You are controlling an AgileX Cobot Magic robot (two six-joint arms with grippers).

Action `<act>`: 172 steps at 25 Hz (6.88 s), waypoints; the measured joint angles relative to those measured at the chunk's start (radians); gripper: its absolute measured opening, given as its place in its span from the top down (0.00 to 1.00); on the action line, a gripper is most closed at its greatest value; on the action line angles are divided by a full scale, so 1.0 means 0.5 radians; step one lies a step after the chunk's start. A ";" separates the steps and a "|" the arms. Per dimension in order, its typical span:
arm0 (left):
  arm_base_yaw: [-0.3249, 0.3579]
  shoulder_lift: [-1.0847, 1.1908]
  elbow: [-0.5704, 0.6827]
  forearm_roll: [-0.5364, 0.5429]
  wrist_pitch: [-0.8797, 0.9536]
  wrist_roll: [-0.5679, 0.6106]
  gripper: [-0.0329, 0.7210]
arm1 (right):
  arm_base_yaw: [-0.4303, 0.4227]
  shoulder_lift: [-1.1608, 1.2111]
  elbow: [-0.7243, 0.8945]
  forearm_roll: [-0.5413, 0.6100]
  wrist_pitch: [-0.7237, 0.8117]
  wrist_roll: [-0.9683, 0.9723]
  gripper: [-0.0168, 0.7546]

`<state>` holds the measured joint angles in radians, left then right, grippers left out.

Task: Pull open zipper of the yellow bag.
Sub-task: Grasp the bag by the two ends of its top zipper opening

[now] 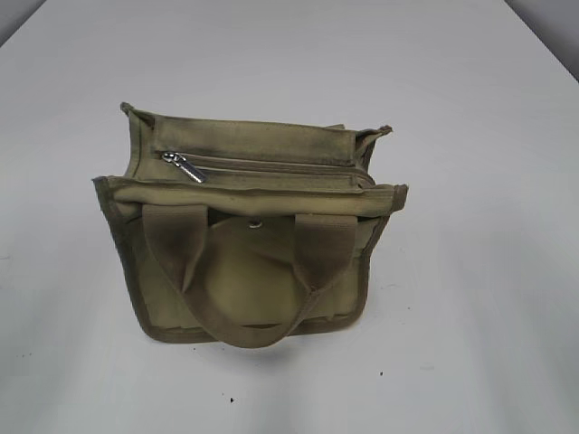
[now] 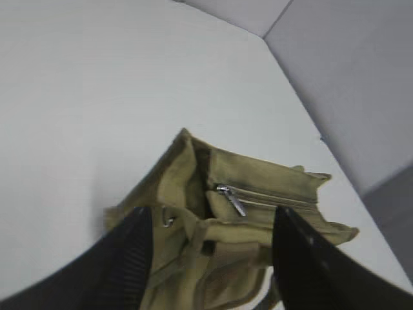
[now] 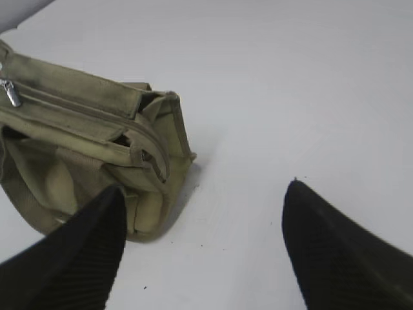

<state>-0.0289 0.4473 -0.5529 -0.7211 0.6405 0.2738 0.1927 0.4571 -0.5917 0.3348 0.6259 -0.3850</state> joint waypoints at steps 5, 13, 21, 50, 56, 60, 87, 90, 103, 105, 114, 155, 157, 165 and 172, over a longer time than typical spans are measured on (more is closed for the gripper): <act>0.000 0.615 -0.096 -0.827 0.065 0.625 0.35 | 0.183 0.508 -0.231 0.000 -0.005 -0.340 0.24; 0.000 1.487 -0.425 -1.078 0.472 0.845 0.35 | 0.531 1.287 -0.684 -0.011 0.003 -0.526 0.36; -0.140 1.885 -0.587 -1.098 0.558 0.827 0.35 | 0.797 1.793 -1.031 -0.032 0.002 -0.540 0.37; -0.382 2.171 -1.003 -0.592 0.472 0.370 0.43 | 0.999 2.054 -1.140 -0.032 -0.142 -0.590 0.37; -0.433 2.250 -1.003 -0.616 0.360 0.366 0.53 | 0.999 2.102 -1.140 -0.016 -0.218 -0.590 0.37; -0.433 2.250 -1.003 -0.621 0.349 0.374 0.79 | 0.999 2.150 -1.140 0.005 -0.270 -0.619 0.37; -0.433 2.051 -1.005 -0.188 0.395 0.186 0.64 | 1.138 2.294 -1.140 0.085 -0.578 -0.937 0.58; -0.433 2.107 -1.005 -0.219 0.365 0.181 0.40 | 1.138 2.282 -1.140 0.089 -0.584 -0.937 0.58; -0.433 2.308 -1.079 -0.490 0.369 0.208 0.60 | 1.138 2.282 -1.140 0.093 -0.564 -0.937 0.58; -0.433 2.308 -1.086 -0.494 0.372 0.290 0.77 | 1.138 2.282 -1.140 0.093 -0.564 -0.937 0.58; -0.433 2.285 -1.103 -0.585 0.500 0.381 0.94 | 1.138 2.282 -1.140 0.143 -0.562 -0.935 0.58; -0.433 2.246 -1.098 -0.663 0.603 0.382 0.94 | 1.098 2.457 -1.156 0.010 -0.475 -0.718 0.87; -0.434 2.242 -1.098 -0.684 0.609 0.382 0.94 | 1.049 2.412 -1.156 -0.096 -0.333 -0.569 0.87; -0.434 2.228 -1.098 -0.721 0.590 0.382 0.94 | 0.715 2.192 -1.156 -0.323 0.270 -0.226 0.88; -0.434 2.228 -1.098 -0.727 0.575 0.382 0.94 | 0.434 2.086 -1.156 -0.354 0.570 -0.156 0.88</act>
<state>-0.2457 1.5612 -1.1017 -1.0844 0.9278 0.4650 0.4096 1.5002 -1.1696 0.1577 0.9108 -0.4629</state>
